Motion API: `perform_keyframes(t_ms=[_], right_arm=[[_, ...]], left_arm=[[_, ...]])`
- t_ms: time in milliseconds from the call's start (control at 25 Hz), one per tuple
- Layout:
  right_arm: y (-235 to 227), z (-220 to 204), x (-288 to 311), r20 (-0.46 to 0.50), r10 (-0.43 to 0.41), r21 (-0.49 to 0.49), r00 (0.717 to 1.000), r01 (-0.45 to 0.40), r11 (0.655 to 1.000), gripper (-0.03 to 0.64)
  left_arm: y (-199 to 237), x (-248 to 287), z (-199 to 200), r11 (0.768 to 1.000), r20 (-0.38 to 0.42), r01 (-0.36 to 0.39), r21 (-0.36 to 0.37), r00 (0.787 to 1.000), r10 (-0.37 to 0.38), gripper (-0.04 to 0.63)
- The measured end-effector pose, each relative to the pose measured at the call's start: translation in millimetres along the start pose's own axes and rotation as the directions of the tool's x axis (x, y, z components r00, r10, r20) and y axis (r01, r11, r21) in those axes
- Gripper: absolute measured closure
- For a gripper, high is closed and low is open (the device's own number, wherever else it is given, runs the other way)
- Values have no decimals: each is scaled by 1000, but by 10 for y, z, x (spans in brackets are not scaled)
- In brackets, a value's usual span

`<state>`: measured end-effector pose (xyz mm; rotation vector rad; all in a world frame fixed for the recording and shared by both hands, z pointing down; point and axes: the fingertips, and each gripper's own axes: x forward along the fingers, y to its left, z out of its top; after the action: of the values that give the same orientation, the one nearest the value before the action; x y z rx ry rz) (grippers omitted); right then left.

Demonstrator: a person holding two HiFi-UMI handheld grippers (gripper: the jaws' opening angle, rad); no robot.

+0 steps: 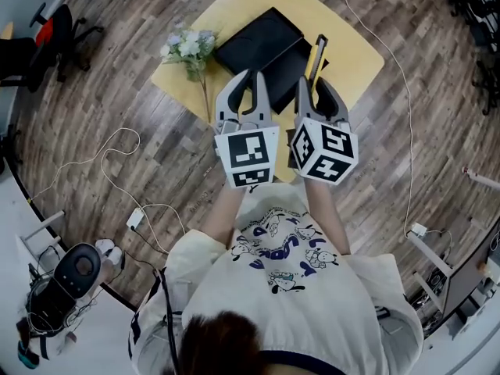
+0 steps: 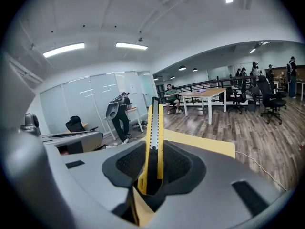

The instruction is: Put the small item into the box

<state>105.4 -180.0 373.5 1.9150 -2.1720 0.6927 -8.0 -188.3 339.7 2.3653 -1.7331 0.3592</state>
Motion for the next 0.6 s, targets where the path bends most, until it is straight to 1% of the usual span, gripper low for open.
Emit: perform_keyframes(t_ms=[240,600], right_arm=[[-72,-93,219,-46,-39,40,998,41,998,495],[-234,-432,468,-143,-114,110,983,130,985,495]], left_arm=[[57,236,-119,999,-52,42,-6,998,-42,561],[115,519,-442,995,-142,102,-12,985,-102,561]])
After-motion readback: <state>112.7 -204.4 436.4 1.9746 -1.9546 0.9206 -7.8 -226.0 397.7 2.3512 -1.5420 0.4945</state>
